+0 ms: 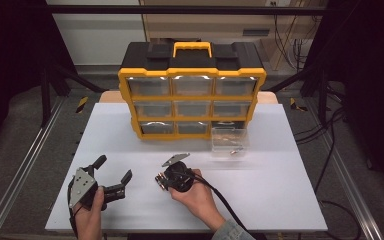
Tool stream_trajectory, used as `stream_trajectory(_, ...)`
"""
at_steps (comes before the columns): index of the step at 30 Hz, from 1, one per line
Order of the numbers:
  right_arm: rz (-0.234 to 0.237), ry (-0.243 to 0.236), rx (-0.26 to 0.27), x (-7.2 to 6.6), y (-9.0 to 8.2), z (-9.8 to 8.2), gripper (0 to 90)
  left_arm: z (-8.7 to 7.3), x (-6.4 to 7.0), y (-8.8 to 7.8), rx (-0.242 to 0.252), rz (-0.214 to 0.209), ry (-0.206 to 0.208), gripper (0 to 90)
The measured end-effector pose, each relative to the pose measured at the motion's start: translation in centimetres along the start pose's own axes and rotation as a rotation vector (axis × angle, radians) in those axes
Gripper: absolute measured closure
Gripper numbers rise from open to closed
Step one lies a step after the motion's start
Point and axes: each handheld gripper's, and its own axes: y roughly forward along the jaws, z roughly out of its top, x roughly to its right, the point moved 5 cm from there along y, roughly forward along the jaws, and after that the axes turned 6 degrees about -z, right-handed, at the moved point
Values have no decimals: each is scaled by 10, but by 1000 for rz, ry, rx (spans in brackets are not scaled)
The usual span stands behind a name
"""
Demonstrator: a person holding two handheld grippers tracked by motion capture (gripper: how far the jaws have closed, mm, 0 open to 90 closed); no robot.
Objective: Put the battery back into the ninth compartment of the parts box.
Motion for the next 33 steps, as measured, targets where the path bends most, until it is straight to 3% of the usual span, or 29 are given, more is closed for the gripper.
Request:
stream_trajectory(8, -35, 25, -19, 4, 7, -2, 745, 0, 0, 1, -1, -3, 1, 15)
stream_trajectory(15, -61, -16, -17, 4, 8, -4, 766, 0, 1, 1, -3, -5, 1, 15)
stream_trajectory(17, -67, -1, -10, 4, 6, -4, 766, 0, 0, 1, -2, -5, -1, 15)
stream_trajectory(24, -72, -21, 53, 11, -13, -2, 766, 0, 1, 1, -3, -4, 1, 15)
stream_trajectory(33, -68, -1, 129, 28, -46, -4, 766, 0, 1, 0, -4, -1, 4, 15)
